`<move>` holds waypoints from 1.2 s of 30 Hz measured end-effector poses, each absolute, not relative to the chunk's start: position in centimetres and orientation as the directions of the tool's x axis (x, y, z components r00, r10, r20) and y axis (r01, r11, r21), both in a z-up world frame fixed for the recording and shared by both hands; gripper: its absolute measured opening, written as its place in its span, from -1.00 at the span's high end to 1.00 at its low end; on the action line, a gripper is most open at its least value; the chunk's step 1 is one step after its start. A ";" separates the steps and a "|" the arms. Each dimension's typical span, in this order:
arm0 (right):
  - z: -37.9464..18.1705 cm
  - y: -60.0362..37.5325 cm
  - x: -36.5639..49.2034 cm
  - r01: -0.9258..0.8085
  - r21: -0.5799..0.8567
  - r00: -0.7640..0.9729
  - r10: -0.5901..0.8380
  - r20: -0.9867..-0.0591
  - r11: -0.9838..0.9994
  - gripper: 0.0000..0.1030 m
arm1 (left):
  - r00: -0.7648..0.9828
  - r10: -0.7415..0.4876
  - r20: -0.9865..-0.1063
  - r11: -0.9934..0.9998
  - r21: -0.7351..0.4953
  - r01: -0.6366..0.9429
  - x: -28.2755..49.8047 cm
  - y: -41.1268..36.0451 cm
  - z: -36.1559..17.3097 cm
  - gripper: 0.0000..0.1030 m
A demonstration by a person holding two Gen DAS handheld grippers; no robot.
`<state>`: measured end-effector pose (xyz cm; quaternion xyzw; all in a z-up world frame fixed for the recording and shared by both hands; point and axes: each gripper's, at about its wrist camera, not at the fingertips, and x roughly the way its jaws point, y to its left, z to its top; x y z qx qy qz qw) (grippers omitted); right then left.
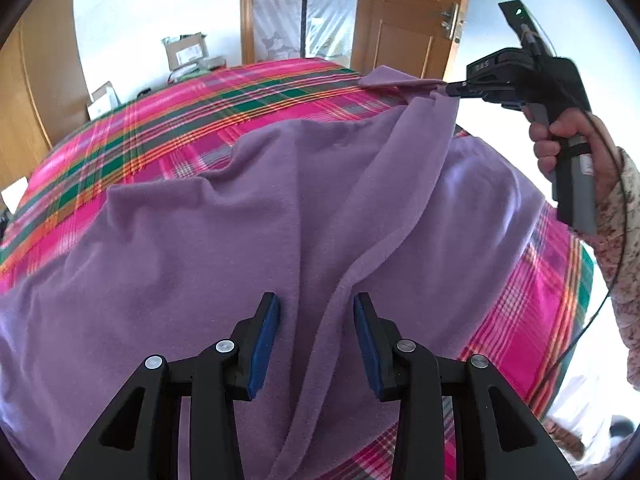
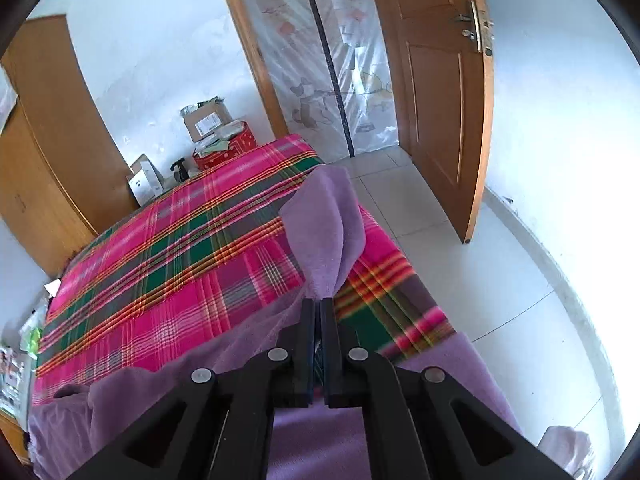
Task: Fold clothes
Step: 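Grasp the fleece edge with the right gripper and lift it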
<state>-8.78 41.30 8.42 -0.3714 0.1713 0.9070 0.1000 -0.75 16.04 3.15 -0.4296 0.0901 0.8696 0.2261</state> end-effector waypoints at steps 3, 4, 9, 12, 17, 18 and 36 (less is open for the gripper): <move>8.3 41.8 -7.4 -0.316 0.255 -0.715 0.053 -0.698 -0.914 0.95 | -0.557 0.291 -0.778 -0.877 0.017 -0.481 -0.2 16.5 3.2 0.22; 8.3 41.9 -7.1 -0.318 0.260 -0.718 0.052 -0.694 -0.912 0.95 | -0.562 0.289 -0.775 -0.872 0.028 -0.488 0.1 16.6 3.2 0.22; 7.6 42.3 -6.4 -0.327 0.275 -0.718 0.049 -0.694 -0.904 0.95 | -0.572 0.285 -0.769 -0.855 0.065 -0.514 1.0 17.1 3.3 0.22; 7.1 42.3 -6.0 -0.331 0.281 -0.720 0.049 -0.692 -0.901 0.95 | -0.581 0.278 -0.765 -0.839 0.102 -0.535 1.4 17.5 3.2 0.22; 6.2 42.2 -5.9 -0.330 0.281 -0.718 0.046 -0.694 -0.901 0.95 | -0.590 0.253 -0.767 -0.822 0.151 -0.548 1.5 18.2 2.9 0.22; 6.0 42.3 -5.9 -0.331 0.283 -0.717 0.044 -0.696 -0.900 0.95 | -0.587 0.251 -0.770 -0.822 0.150 -0.549 1.3 18.3 2.8 0.22; 3.3 42.4 -8.0 -0.286 0.255 -0.669 0.002 -0.743 -0.924 0.66 | -0.584 0.240 -0.775 -0.845 0.130 -0.519 -0.5 18.2 2.6 0.22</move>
